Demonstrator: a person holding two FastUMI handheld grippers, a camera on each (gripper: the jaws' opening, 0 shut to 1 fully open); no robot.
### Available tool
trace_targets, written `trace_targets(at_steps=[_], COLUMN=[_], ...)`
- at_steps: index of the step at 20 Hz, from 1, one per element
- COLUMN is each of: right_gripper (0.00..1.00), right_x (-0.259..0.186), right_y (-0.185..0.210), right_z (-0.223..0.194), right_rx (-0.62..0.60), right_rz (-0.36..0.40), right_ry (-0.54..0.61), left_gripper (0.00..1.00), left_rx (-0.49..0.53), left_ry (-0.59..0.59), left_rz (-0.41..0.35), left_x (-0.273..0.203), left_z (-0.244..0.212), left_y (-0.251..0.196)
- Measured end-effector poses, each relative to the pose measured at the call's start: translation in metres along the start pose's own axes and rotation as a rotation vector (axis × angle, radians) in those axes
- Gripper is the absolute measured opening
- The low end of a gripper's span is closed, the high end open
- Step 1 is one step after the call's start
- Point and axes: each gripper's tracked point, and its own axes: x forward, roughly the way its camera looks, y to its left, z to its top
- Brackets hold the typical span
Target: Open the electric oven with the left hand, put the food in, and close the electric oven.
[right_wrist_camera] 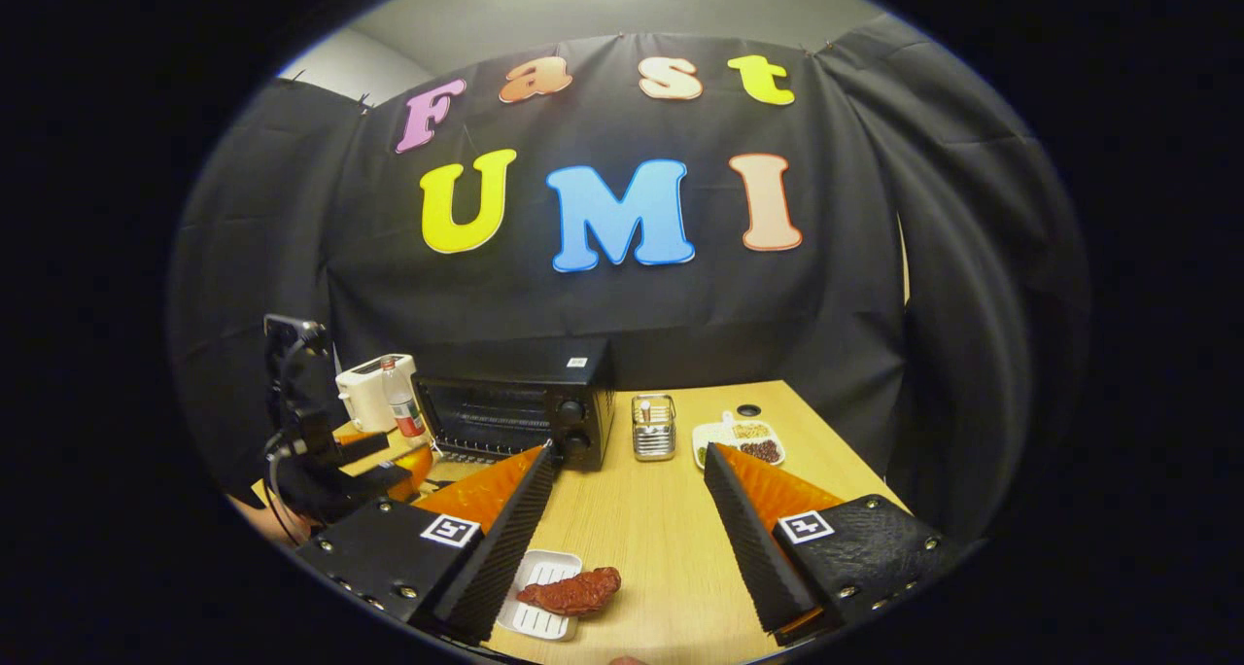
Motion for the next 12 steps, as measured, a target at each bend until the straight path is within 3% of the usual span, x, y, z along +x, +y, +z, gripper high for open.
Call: trace_targets(at_steps=[5,7,8,12], right_gripper=[0.96,0.96,0.96,0.96], right_x=[0.014,0.018,0.02,0.026], right_y=[0.0,0.001,0.003,0.009], right_z=[-0.043,-0.061,-0.069,-0.099], right_rx=[0.076,0.102,0.118,0.155], right_rz=[0.046,0.062,0.073,0.102], right_ry=[0.131,0.187,0.21,0.301], left_gripper=[0.91,1.0,0.96,1.0], left_rx=[-0.033,-0.042,-0.042,-0.065], left_ry=[-0.119,-0.155,-0.173,-0.233], left_rz=[0.014,0.014,0.017,0.025], left_x=[-0.038,-0.049,-0.055,-0.076], left_z=[0.065,0.085,0.095,0.129], left_y=[0.013,0.018,0.021,0.031])
